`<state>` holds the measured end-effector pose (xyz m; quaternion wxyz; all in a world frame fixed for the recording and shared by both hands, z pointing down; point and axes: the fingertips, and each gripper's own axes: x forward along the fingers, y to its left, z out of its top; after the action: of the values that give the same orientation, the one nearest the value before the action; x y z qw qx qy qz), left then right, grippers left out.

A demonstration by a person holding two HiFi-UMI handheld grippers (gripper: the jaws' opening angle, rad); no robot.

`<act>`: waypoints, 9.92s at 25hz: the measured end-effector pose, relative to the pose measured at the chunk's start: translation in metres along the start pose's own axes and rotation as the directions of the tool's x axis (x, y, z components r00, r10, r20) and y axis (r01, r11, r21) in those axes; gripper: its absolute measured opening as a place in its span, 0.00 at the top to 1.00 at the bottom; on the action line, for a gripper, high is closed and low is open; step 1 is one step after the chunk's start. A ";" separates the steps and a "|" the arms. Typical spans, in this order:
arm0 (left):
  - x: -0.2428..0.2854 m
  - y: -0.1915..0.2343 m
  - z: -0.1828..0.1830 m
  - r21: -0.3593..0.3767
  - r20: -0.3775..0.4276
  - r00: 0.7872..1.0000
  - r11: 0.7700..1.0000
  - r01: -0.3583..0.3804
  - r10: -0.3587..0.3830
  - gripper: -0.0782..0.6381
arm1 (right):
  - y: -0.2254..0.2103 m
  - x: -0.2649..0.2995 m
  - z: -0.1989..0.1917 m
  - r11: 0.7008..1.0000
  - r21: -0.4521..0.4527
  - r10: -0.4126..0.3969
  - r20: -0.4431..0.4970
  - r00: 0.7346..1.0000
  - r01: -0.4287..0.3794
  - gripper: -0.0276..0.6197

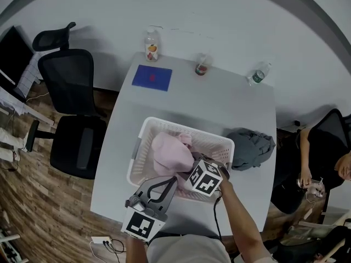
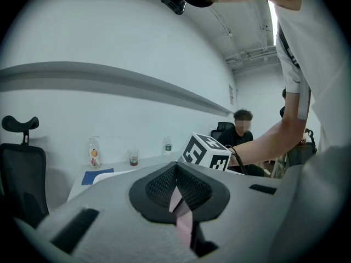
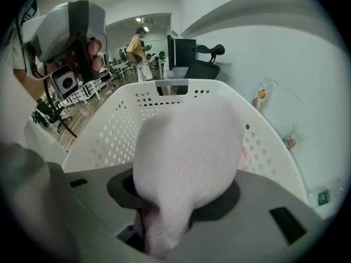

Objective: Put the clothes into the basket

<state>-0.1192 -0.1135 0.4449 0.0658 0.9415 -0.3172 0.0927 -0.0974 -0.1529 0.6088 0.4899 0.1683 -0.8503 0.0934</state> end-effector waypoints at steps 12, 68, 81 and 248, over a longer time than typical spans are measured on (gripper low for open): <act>0.001 0.003 -0.011 -0.014 -0.032 1.000 1.000 -0.002 0.002 0.88 | 0.009 0.035 -0.021 0.997 0.015 0.077 -0.066 0.995 -0.076 0.62; -0.013 -0.010 0.009 0.005 0.014 1.000 1.000 0.001 -0.001 0.88 | -0.009 -0.037 -0.003 0.972 -0.070 -0.221 0.052 0.974 0.225 0.22; -0.021 -0.017 0.041 -0.026 0.103 0.995 1.000 0.011 -0.008 0.88 | 0.003 -0.146 0.044 0.919 0.154 -0.394 0.434 0.810 0.364 0.80; 0.297 -0.197 0.028 0.019 -0.077 0.893 0.895 0.446 -0.444 0.88 | -0.160 -0.125 -0.324 0.951 0.175 -0.263 0.021 0.965 0.255 0.07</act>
<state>0.2365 -0.1372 0.4692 0.0795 0.9862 -0.0891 0.1143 0.2804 -0.1716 0.6623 0.4630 0.3219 -0.8201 0.0973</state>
